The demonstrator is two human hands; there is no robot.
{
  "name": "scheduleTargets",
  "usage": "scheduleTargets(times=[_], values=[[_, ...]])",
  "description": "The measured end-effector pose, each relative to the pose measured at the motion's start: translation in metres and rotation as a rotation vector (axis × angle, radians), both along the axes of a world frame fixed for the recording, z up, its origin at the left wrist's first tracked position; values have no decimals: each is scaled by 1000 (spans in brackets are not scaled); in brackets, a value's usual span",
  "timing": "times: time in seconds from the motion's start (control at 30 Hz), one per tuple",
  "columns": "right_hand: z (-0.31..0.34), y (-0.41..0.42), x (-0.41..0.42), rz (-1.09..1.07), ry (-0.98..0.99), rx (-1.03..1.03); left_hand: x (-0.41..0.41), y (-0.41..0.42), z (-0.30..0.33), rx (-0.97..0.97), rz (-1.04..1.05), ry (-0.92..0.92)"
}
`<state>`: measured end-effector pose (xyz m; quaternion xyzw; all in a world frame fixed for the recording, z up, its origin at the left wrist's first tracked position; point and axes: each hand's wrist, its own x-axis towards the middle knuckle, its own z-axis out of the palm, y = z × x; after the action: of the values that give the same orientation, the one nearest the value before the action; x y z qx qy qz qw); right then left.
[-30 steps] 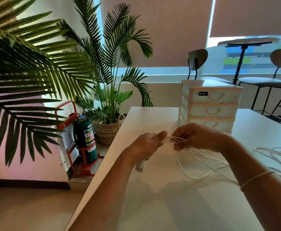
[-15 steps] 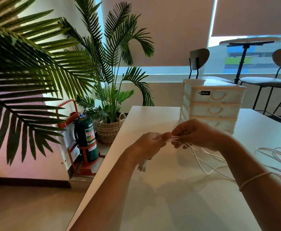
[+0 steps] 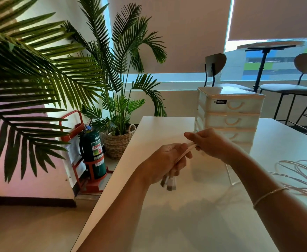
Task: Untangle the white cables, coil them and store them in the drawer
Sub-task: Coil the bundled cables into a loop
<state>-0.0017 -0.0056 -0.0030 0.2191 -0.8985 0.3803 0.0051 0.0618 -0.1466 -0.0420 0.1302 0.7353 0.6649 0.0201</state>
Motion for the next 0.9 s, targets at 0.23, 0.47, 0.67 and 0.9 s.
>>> scheduleTargets(times=[0.23,0.47,0.67,0.9], values=[[9,5,-4,55,-97,-119,4,-3,2,206,-224,-88],[10,7,-3,125,-203,-122,5,-4,2,88,-256,-113],[9,5,-3,188,-189,-63,5,0,-1,76,-283,-158],[9,-12,4,282,-218,-120,9,19,-2,256,-494,-207]])
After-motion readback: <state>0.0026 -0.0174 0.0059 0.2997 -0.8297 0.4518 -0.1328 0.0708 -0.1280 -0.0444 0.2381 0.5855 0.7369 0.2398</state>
